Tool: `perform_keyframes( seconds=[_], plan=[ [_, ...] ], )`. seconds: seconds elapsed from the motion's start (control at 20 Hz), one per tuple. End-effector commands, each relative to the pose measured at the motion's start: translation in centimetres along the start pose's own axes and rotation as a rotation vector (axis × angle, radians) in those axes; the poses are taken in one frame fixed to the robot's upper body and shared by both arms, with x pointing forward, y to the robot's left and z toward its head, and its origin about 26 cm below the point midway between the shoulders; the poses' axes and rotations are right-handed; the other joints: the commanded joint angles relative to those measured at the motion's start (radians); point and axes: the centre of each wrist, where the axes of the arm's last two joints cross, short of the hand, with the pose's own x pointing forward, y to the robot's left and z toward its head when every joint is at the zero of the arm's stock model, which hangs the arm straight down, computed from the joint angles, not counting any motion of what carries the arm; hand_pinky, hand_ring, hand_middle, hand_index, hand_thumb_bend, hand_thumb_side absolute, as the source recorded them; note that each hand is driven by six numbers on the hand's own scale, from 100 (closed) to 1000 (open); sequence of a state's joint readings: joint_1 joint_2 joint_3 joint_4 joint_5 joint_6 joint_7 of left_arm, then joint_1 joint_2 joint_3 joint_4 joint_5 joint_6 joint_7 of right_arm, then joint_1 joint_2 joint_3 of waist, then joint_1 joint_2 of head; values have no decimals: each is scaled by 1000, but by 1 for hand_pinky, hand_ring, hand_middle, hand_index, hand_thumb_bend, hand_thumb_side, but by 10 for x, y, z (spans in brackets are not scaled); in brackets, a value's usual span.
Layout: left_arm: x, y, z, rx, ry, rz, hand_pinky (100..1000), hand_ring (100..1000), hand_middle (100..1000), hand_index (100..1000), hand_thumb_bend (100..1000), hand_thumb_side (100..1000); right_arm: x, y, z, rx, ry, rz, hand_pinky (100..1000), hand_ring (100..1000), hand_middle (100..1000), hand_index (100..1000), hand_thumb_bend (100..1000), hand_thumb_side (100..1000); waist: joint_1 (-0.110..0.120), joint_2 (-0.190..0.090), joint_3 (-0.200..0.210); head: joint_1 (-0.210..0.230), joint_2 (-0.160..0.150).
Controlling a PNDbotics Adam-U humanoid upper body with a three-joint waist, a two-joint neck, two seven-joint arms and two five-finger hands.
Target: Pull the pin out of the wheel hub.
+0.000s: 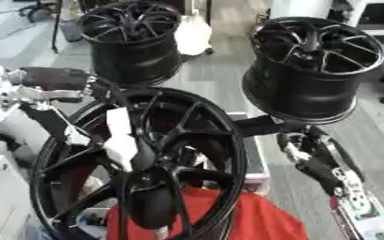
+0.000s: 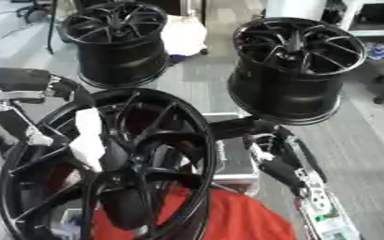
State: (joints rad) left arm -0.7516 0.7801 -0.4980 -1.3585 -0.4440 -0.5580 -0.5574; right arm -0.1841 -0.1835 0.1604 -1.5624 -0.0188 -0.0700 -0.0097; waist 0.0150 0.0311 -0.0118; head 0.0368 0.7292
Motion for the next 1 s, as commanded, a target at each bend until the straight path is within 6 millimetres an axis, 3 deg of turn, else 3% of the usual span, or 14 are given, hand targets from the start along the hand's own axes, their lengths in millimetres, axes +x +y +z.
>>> perform_keyframes(
  seconds=[0.05, 0.3, 0.65, 1.0],
  plan=[
    [-8, 16, 9, -329, -205, -263, 660, 770, 834, 923, 355, 338, 5, -4, -3, 2, -19, 16, 646, 646, 686, 792, 314, 358, -1, -11, -1, 0, -4],
    [-17, 14, 9, -313, -180, -230, 639, 755, 818, 911, 304, 316, 5, -4, -3, 3, -20, 15, 646, 646, 686, 793, 312, 358, -2, -8, -4, 2, -8],
    [-17, 1, -10, -342, -206, -205, 620, 728, 789, 892, 285, 342, 6, -3, -4, 10, -21, 14, 646, 646, 686, 793, 311, 357, -3, -4, -9, 7, -10],
    [-16, -12, -26, -379, -221, -186, 540, 643, 744, 869, 242, 350, 5, -2, -4, 13, -21, 11, 646, 646, 686, 793, 308, 358, -1, -3, -16, 15, -9]
  ],
)
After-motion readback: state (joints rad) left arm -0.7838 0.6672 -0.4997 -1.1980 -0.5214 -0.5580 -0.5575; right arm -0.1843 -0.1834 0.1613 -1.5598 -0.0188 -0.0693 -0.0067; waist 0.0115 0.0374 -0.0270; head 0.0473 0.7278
